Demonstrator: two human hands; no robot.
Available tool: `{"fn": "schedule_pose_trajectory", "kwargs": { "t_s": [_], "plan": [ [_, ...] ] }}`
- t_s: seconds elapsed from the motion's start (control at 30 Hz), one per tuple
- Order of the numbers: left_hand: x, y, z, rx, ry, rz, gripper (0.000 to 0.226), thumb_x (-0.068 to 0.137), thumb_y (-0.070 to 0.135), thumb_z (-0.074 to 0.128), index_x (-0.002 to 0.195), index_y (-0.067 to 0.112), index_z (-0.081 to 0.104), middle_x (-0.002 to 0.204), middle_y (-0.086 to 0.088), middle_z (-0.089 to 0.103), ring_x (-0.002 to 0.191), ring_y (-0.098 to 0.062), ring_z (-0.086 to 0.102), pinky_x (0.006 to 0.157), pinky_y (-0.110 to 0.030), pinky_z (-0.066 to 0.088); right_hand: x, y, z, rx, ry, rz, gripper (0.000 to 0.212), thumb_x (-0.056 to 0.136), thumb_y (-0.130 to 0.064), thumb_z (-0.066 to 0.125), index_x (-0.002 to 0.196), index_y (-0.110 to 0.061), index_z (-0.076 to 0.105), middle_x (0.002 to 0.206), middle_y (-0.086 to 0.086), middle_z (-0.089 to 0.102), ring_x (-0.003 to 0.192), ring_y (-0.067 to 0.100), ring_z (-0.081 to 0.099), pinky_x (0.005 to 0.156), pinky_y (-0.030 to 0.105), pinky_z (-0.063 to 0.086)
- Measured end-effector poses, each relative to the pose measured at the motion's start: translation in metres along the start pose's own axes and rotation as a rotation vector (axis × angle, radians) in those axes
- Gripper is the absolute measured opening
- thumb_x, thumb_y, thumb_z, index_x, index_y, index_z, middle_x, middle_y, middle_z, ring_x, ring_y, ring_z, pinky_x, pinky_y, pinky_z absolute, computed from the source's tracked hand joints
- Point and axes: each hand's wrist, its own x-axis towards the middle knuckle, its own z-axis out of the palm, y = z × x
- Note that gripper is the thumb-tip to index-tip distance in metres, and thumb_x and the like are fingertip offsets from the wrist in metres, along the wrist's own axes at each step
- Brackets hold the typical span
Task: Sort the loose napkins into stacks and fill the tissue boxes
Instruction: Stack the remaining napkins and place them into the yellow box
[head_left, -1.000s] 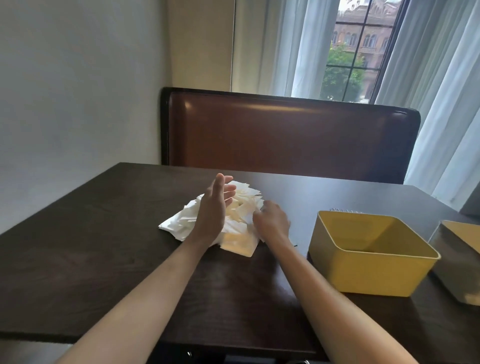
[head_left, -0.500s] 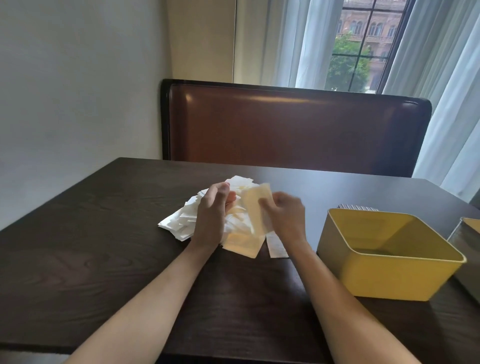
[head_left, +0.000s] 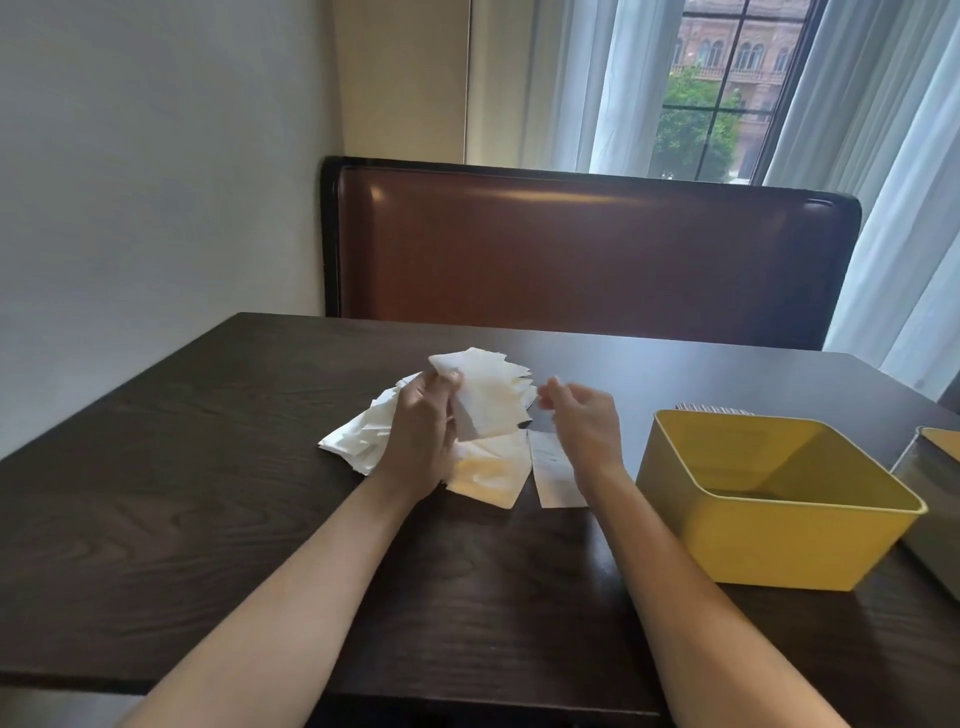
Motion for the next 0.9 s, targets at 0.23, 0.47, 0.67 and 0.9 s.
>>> {"fn": "schedule_pose_trajectory", "kwargs": {
  "t_s": [0.23,0.47,0.67,0.9],
  "plan": [
    [-0.001,0.011,-0.009,-0.515,0.052,-0.287,0.049,0.092,0.032,0.047,0.127,0.003,0.064,0.122,-0.018,0.069,0.105,-0.033,0.069,0.103,-0.045,0.050,0.016,0.029,0.002,-0.711,-0.093,0.063,0.023,0.091,-0.032,0.065,0.107,-0.019,0.076,0.120,0.006,0.065,0.118,0.030,0.048,0.096,0.037,0.046],
    [-0.005,0.010,-0.005,-0.535,0.002,-0.418,0.049,0.095,0.039,0.054,0.129,0.005,0.059,0.114,-0.018,0.070,0.087,-0.027,0.066,0.079,-0.039,0.055,0.017,0.028,-0.001,-0.536,-0.084,0.004,0.021,0.095,-0.028,0.059,0.096,-0.015,0.076,0.101,0.004,0.071,0.102,0.027,0.058,0.083,0.032,0.049],
    [-0.003,0.008,-0.004,-0.411,-0.049,-0.433,0.056,0.096,0.054,0.052,0.115,0.003,0.065,0.088,-0.012,0.066,0.076,-0.024,0.067,0.082,-0.040,0.054,-0.010,-0.017,-0.009,0.281,0.001,-0.149,0.011,0.099,-0.021,0.057,0.098,-0.014,0.065,0.087,-0.007,0.062,0.079,0.008,0.059,0.060,0.012,0.048],
    [-0.017,0.011,0.011,-0.209,-0.146,-0.490,0.068,0.093,0.069,0.043,0.119,0.012,0.072,0.114,-0.013,0.074,0.094,-0.028,0.074,0.085,-0.042,0.054,-0.022,-0.030,-0.009,0.484,-0.376,-0.123,0.012,0.097,-0.018,0.058,0.104,-0.023,0.066,0.082,-0.016,0.070,0.076,0.006,0.068,0.063,0.021,0.056]
  ]
}}
